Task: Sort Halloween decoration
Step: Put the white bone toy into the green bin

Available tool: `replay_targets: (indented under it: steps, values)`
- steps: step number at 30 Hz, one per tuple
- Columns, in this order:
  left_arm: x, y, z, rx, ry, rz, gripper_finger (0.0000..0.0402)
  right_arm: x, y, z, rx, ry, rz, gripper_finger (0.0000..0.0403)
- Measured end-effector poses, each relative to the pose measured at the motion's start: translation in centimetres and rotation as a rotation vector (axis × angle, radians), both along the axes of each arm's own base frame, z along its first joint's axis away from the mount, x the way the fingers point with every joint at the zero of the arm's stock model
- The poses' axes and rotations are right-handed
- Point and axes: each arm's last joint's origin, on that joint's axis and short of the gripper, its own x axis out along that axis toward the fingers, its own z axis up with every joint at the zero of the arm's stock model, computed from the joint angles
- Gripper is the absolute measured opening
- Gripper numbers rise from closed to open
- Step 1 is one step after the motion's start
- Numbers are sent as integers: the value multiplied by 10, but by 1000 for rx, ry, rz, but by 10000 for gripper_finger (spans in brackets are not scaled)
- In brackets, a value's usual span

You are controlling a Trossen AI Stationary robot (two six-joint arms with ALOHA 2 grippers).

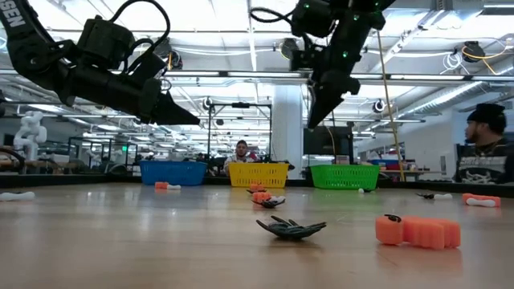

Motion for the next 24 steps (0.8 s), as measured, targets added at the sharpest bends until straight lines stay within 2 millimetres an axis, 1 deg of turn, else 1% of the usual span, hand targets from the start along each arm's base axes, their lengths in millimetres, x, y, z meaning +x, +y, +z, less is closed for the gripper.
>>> replay_targets:
  steps: [3,6,8,13,16,20,24]
  values:
    - [0,0,0,0,0,0,11,-12,-29,7,-60,1,-113,1]
    - [0,0,0,0,0,0,11,-23,-60,7,-69,-7,-216,1]
    - [0,0,0,-1,0,0,11,-30,-82,3,-69,-5,-281,1]
    - [0,0,0,-1,0,0,11,-44,-135,-17,2,-30,-398,1]
    - [0,0,0,-1,-1,0,11,-51,-162,-38,44,-15,-455,1]
    - [0,0,0,-1,-1,0,11,-57,-185,-64,108,1,-498,1]
    - [0,0,0,4,1,-1,11,-58,-196,-81,125,1,-539,1]
